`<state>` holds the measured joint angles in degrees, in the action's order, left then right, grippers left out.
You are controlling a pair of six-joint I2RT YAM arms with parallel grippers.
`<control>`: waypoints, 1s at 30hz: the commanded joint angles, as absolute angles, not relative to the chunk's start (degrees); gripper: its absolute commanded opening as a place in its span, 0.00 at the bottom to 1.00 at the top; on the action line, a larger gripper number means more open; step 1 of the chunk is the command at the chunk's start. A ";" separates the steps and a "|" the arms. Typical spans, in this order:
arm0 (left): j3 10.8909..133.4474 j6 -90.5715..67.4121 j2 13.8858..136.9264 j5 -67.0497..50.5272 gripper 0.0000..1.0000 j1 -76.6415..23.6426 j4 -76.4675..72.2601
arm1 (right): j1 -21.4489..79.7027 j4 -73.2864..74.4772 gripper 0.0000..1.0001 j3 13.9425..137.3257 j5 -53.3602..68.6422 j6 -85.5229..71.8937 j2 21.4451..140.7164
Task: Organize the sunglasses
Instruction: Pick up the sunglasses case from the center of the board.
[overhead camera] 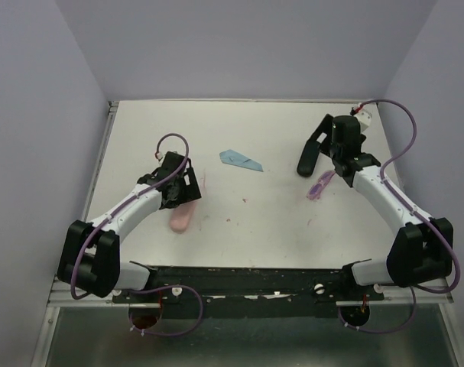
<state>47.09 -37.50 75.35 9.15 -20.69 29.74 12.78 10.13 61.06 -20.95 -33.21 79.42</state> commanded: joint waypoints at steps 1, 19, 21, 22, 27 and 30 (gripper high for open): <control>47.37 -34.46 78.57 4.92 0.99 -20.39 28.65 | 12.83 8.53 1.00 57.14 -17.86 -33.93 79.63; 50.80 -35.33 84.56 6.68 0.34 -23.64 33.66 | 12.83 6.33 1.00 53.97 -8.62 -31.21 79.45; 50.89 -35.33 82.98 5.98 0.19 -25.04 33.31 | 12.83 5.98 1.00 53.62 -6.43 -30.41 79.10; 50.80 -34.81 82.01 5.28 0.12 -25.83 32.79 | 12.83 5.72 1.00 53.00 -4.94 -30.58 78.84; 50.02 -30.25 74.29 -2.25 0.00 -29.96 26.13 | 12.83 -3.39 1.00 47.91 14.88 -27.70 76.56; 47.73 -27.17 68.31 -11.22 0.00 -31.37 18.57 | 12.83 -11.66 1.00 44.04 32.37 -26.28 75.32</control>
